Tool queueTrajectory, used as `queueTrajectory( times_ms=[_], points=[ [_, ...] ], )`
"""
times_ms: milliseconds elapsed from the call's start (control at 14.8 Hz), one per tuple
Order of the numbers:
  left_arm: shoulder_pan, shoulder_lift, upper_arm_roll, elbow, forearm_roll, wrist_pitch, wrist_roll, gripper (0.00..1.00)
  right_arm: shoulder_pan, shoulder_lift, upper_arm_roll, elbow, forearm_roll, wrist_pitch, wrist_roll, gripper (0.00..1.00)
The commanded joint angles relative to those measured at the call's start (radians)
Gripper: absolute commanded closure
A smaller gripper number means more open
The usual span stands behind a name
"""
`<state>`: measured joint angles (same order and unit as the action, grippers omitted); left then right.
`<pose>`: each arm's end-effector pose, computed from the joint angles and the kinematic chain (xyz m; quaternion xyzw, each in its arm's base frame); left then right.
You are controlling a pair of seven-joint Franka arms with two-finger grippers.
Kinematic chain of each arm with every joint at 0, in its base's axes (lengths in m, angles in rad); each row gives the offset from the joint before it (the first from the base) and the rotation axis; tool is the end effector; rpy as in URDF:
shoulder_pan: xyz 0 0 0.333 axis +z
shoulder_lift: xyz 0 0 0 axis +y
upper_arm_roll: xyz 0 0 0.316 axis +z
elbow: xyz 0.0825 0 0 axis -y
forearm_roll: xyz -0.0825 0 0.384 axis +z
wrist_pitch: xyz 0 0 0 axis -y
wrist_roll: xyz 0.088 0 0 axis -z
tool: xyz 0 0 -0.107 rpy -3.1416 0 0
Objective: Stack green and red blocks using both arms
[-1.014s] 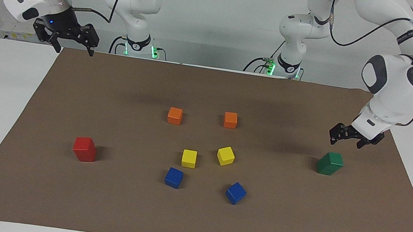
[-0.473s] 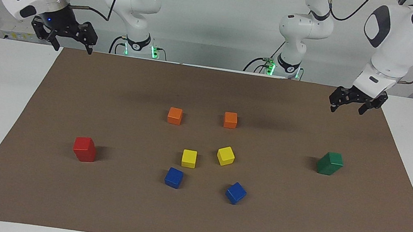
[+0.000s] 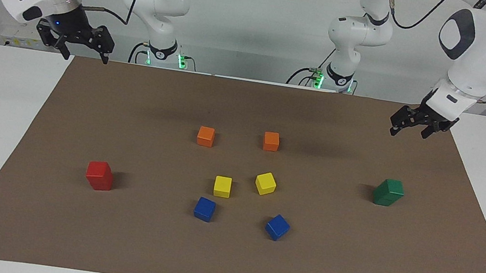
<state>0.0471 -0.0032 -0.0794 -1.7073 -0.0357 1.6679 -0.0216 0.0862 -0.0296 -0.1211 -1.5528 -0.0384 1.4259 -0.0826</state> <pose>0.5567 -0.0215 0.5699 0.9997 -0.0033 -0.0186 0.0171 0.5295 -0.0241 0.6369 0.9984 0.0221 -0.0497 0.0144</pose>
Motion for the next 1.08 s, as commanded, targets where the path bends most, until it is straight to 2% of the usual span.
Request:
queueTrajectory(
  times_ms=[0,743,1014],
  points=[
    [-0.032,-0.004,0.020,0.016,-0.007,-0.040,-0.014,0.00,0.000,-0.003,-0.006,-0.003,0.017,-0.012,-0.026,0.00],
    [-0.064,-0.017,0.053,0.008,-0.007,-0.051,-0.012,0.00,0.000,-0.001,-0.005,0.000,0.012,-0.012,-0.026,0.00],
    [-0.064,-0.003,0.041,0.097,0.043,-0.126,-0.006,0.00,0.004,-0.003,-0.005,0.000,0.011,-0.012,-0.026,0.00]
  ],
)
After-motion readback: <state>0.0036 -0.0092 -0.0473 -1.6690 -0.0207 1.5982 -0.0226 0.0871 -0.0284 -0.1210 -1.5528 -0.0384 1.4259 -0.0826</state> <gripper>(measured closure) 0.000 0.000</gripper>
